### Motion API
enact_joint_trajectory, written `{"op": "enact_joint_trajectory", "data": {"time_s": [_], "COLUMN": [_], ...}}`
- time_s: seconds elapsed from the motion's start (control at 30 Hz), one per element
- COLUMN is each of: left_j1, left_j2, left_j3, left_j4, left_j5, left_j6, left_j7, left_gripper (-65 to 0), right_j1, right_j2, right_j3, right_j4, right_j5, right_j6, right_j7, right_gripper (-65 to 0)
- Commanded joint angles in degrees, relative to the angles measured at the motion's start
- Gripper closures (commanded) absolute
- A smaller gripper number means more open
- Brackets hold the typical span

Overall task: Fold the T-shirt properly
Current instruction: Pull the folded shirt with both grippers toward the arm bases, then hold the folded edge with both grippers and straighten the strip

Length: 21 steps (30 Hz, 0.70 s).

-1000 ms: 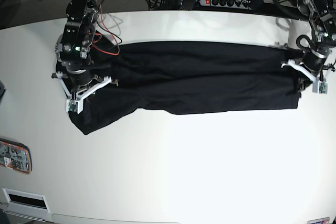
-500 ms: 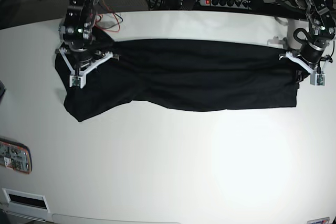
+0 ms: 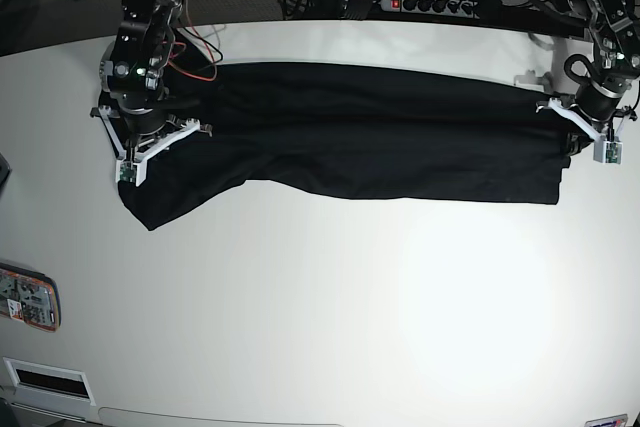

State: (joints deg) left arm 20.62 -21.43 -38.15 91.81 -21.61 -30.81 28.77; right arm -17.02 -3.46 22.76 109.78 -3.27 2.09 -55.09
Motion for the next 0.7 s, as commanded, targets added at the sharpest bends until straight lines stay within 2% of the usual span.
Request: {"op": "enact_joint_trajectory", "data": {"time_s": [0.0,0.07,0.1,0.17,0.2,0.27,0.5,0.67], "left_j1": [-0.3,-0.1,0.0,0.2,0.2,0.2,1.8,5.1], "left_j2": [-0.9,-0.9,-1.0,-1.1,-1.1,-1.1,-1.1,-1.1], "left_j3": [-0.4,-0.4,-0.4,-0.4,-0.4,-0.4,-0.7,-0.8], "left_j4": [0.9,1.0,1.0,1.2,1.2,1.2,5.8,12.6], "left_j5": [-0.5,-0.5,-0.5,-0.5,-0.5,-0.5,-0.5,-0.5], "left_j6": [0.3,0.3,0.3,0.2,0.2,0.2,0.2,0.3], "left_j7": [-1.3,-1.3,-1.3,-1.3,-1.3,-1.3,-1.3,-1.3], "left_gripper": [0.0,0.0,-0.8,-9.8,-12.7,-13.9,-11.2,-11.3], "right_j1": [-0.6,-0.6,-0.6,-0.6,-0.6,-0.7,-1.0,-2.8], "right_j2": [0.3,0.3,0.3,0.3,0.3,0.3,0.4,0.4], "right_j3": [0.1,0.1,0.0,0.0,0.0,0.0,0.8,1.5], "right_j4": [0.9,0.9,0.9,0.9,0.9,0.9,0.9,0.9], "right_j5": [-0.3,-0.3,-0.3,-0.3,-0.3,-0.3,-0.8,-7.5], "right_j6": [-0.2,-0.2,-0.2,-0.1,-0.1,0.0,-0.1,-0.2], "right_j7": [0.3,0.3,0.3,0.2,0.2,0.2,0.2,0.6], "right_gripper": [0.0,-1.6,-7.4,-17.4,-21.0,-25.1,-26.7,-26.7]}}
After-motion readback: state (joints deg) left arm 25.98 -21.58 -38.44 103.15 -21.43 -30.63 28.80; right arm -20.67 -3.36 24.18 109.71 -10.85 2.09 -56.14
